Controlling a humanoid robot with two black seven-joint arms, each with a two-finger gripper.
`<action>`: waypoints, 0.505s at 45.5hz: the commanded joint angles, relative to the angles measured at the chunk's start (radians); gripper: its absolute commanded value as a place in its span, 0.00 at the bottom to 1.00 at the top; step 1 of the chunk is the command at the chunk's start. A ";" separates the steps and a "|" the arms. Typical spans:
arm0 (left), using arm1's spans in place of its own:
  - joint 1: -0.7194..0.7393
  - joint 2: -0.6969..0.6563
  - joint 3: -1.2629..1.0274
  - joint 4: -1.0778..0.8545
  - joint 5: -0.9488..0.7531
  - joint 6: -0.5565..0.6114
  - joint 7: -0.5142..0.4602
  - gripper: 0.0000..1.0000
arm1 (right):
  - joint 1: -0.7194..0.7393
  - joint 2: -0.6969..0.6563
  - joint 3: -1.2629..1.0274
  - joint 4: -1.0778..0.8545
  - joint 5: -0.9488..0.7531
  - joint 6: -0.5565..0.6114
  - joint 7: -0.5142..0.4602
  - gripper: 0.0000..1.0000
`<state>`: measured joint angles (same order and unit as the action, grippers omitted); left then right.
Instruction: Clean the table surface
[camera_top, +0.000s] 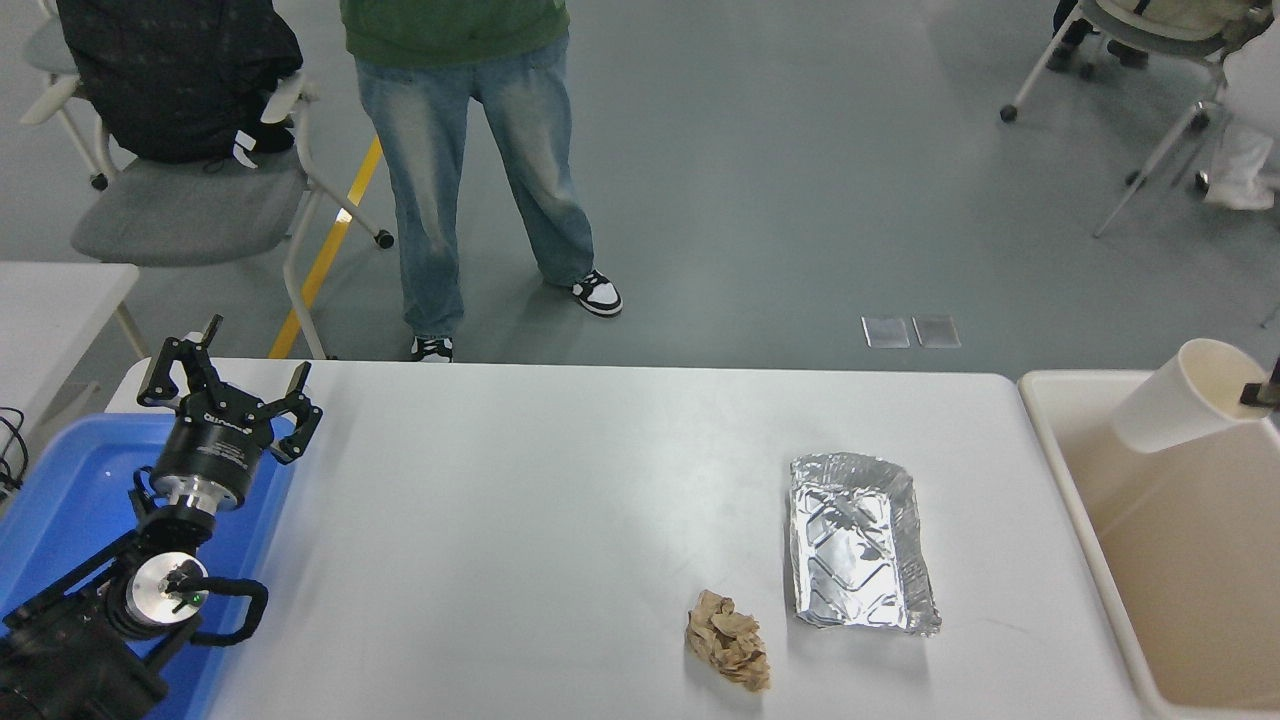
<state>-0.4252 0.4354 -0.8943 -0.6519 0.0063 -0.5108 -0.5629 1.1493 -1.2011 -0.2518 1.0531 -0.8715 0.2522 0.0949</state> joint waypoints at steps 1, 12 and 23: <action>-0.001 0.000 0.000 0.000 0.000 0.000 0.000 0.99 | -0.220 0.147 0.002 -0.203 0.045 -0.181 0.025 0.00; -0.001 0.000 0.000 0.000 0.000 0.000 0.000 0.99 | -0.396 0.393 0.002 -0.568 0.160 -0.260 0.048 0.00; -0.001 0.000 0.000 0.000 0.000 0.000 0.000 0.99 | -0.528 0.716 0.002 -1.080 0.172 -0.255 0.082 0.00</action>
<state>-0.4264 0.4354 -0.8943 -0.6521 0.0062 -0.5108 -0.5629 0.7627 -0.7708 -0.2492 0.4227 -0.7357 0.0221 0.1473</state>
